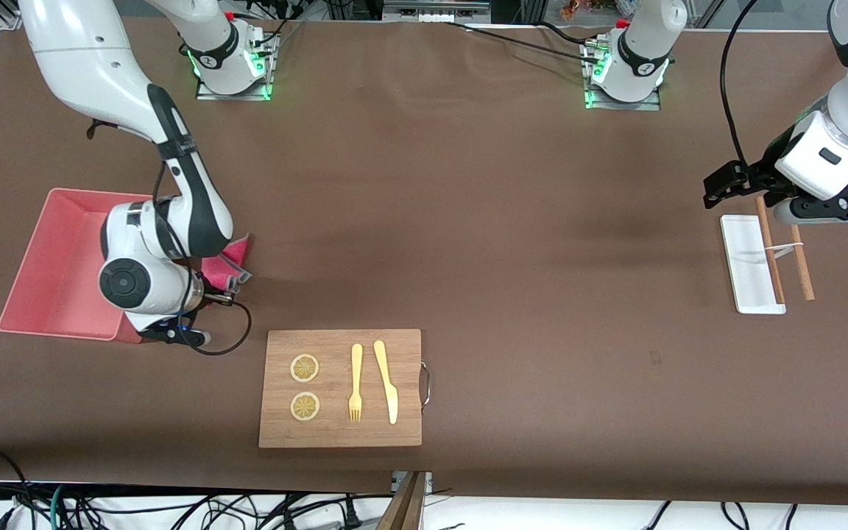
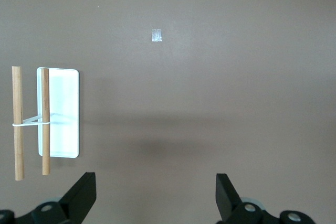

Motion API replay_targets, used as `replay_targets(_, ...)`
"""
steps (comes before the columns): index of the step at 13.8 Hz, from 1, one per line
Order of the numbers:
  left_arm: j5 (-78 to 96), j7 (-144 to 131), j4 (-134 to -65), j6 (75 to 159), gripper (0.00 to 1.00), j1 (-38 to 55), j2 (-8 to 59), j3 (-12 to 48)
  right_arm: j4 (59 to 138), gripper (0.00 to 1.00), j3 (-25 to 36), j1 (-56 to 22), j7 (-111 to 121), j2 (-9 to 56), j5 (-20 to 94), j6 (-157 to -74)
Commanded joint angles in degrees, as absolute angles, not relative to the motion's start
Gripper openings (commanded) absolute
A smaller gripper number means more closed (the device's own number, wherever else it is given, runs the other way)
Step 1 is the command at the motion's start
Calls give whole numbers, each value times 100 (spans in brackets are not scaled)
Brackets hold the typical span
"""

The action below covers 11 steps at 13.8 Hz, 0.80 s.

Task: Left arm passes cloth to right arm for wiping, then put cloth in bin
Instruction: 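Carry the cloth over the pink bin with the right gripper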

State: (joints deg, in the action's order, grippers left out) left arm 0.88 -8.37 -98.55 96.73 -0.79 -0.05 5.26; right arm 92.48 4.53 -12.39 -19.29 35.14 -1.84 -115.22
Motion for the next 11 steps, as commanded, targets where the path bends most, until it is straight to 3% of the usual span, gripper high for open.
replay_targets(1, 26, -896, -9677, 9571, 100, -53, 88, 527, 8897, 0, 413, -1064, -1636, 2876, -193, -10332)
replay_targets(5, 26, -896, -9677, 9554, 100, -53, 88, 527, 8447, 0, 570, -432, -197, 2427, -228, -9195)
replay_targets(11, 26, -896, -9607, 9510, 100, -44, 105, 571, 8498, 0, 1932, -264, 2056, 2364, -255, -9061)
